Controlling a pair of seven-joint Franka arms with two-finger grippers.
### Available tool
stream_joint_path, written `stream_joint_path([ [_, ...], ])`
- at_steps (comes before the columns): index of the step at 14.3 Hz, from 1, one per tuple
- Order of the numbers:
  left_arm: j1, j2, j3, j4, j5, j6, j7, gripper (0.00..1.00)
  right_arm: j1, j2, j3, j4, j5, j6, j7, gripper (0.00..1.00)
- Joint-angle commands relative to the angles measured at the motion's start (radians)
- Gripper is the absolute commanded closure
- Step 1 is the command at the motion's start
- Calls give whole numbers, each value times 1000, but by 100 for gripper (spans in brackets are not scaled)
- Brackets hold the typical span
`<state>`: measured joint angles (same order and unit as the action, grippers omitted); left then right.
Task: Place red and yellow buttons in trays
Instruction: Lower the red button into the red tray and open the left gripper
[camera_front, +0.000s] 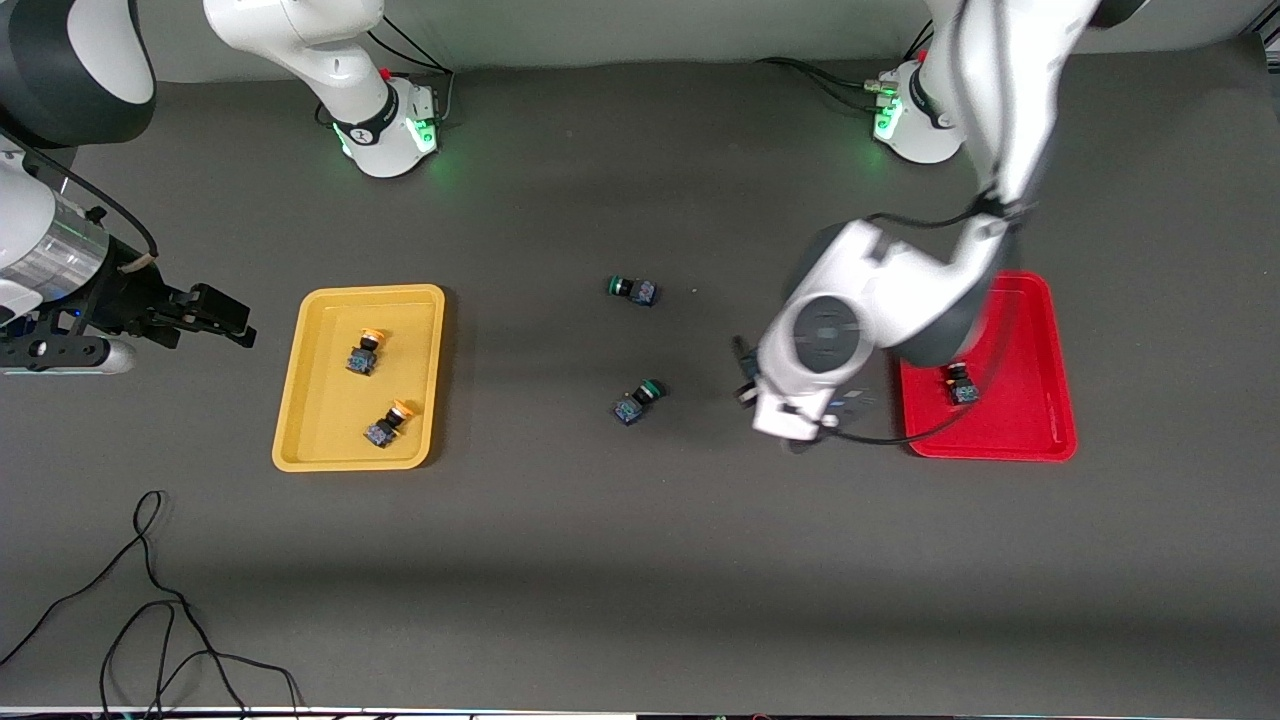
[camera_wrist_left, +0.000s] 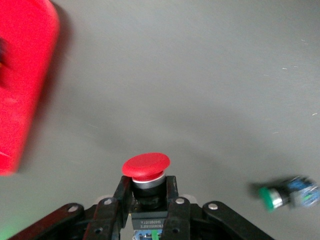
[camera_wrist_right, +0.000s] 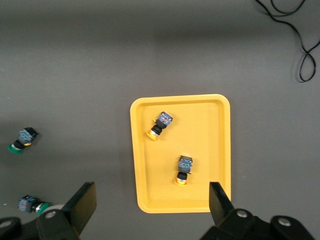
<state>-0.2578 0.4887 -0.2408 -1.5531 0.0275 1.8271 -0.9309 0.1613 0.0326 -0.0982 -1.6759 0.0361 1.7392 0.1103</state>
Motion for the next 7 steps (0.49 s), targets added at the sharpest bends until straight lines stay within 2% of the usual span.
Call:
stream_joint_path([
  [1,228,-213,-14,-274,-34,4,406,100,12,0,0,2,-25,-1,-17,0],
  [2,306,-267,-12,-353,-29,15,552,100,14,-2,0,4,-25,-1,-17,0],
  [4,431,-280,-8,-428,41,70,741,100,14,-7,2,1,-24,-1,-18,0],
  [7,538,-240,-8,-568,164,312,841,100,15,-13,2,-1,-16,-1,-18,0],
])
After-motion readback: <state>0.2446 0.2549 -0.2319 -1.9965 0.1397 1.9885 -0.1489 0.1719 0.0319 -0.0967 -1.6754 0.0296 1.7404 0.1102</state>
